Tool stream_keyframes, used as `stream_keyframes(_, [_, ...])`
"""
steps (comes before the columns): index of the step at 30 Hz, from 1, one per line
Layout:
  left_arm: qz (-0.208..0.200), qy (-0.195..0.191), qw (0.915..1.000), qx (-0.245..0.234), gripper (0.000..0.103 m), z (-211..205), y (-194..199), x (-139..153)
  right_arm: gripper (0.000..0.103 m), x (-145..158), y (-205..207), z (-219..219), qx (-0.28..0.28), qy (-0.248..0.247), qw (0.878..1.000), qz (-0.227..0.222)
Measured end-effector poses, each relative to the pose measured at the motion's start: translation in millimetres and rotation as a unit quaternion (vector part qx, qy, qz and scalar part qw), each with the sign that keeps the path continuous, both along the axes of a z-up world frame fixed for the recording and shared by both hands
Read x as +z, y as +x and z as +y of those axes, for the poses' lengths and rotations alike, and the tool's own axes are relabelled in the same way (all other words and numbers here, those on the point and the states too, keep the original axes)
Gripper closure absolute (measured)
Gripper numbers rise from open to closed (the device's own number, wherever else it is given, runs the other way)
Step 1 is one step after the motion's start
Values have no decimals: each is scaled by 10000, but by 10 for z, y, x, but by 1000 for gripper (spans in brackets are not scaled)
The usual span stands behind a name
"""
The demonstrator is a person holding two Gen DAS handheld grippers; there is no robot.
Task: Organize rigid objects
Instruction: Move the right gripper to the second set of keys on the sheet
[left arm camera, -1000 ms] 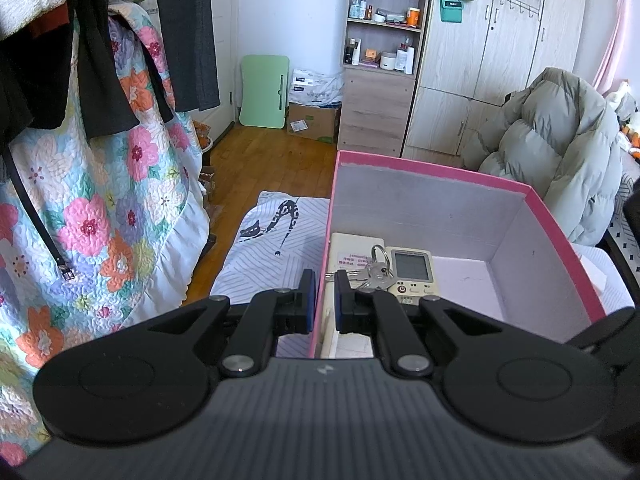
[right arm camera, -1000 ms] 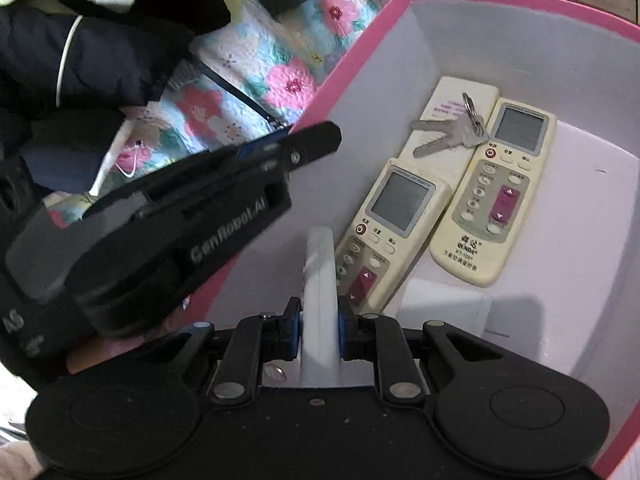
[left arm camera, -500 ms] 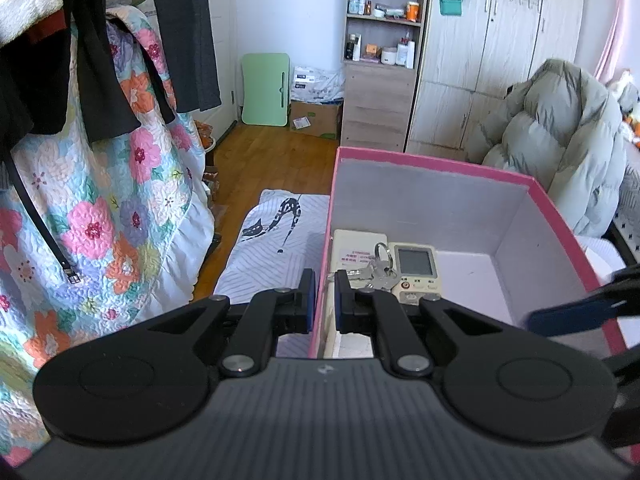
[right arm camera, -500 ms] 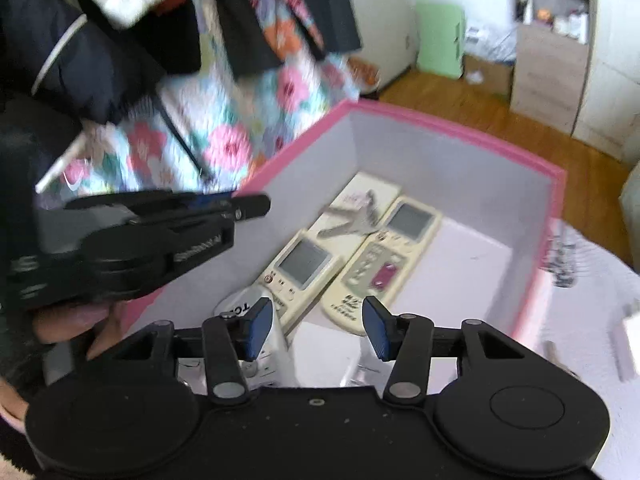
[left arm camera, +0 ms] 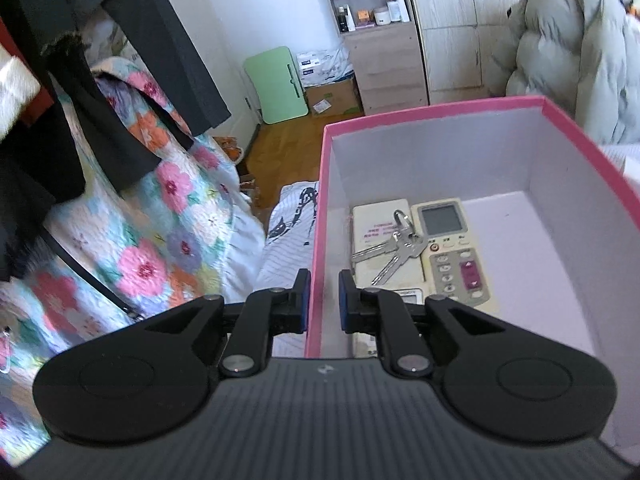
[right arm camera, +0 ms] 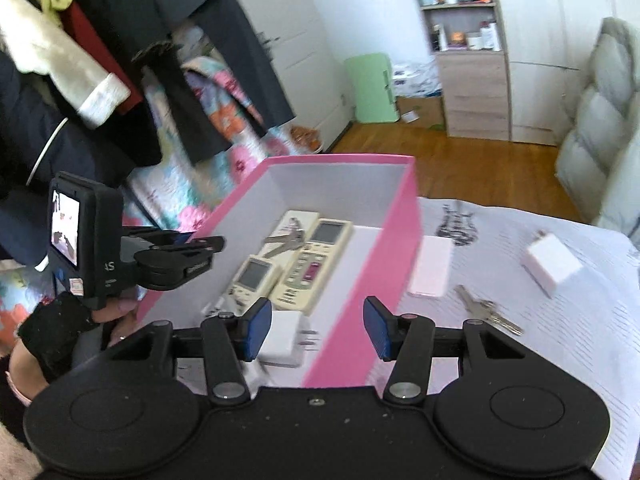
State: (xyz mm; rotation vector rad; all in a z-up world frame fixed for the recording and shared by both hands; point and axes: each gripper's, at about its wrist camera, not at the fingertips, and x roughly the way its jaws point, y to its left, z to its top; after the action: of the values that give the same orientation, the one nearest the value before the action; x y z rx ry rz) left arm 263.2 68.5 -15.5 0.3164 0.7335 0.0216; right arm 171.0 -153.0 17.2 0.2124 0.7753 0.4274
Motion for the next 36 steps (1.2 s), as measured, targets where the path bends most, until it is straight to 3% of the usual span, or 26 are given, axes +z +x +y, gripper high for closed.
stream_keyframes(8, [8,279,9996,-6,92,-58,5,-13,47,-324,-231,-244,-610,-692,9950,-389])
stream_keyframes(16, [-8,125,9999,53,92,-30,6,-7,41,-585,-183,-359,-644,-1256,9861,-872])
stream_keyframes(21, [-21,46,10000,67,92,-1,10,-7,41,-844,99,-431,-629,-1529,9833,-757])
stream_keyframes(26, [-38,-1,10000,77,92,13,2,-5,41,-1078,551,-506,-411,-1491,9879,-132])
stream_keyframes(29, [-52,-102,9999,115,92,35,8,6,40,-1167,783,-480,-598,-1480,9871,-87])
stream_keyframes(31, [-56,-136,9998,127,92,41,13,7,56,-1179,836,-432,-642,-1508,9863,-160])
stream_keyframes(32, [-55,-131,9998,135,92,41,14,5,77,-1158,827,-415,-668,-1494,9864,-167])
stream_keyframes(34, [-57,-141,9998,129,92,44,2,4,90,-1115,750,-362,-727,-1627,9836,-282])
stream_keyframes(36, [-60,-176,9998,123,92,59,-5,8,94,-1046,641,-358,-741,-1533,9846,-409])
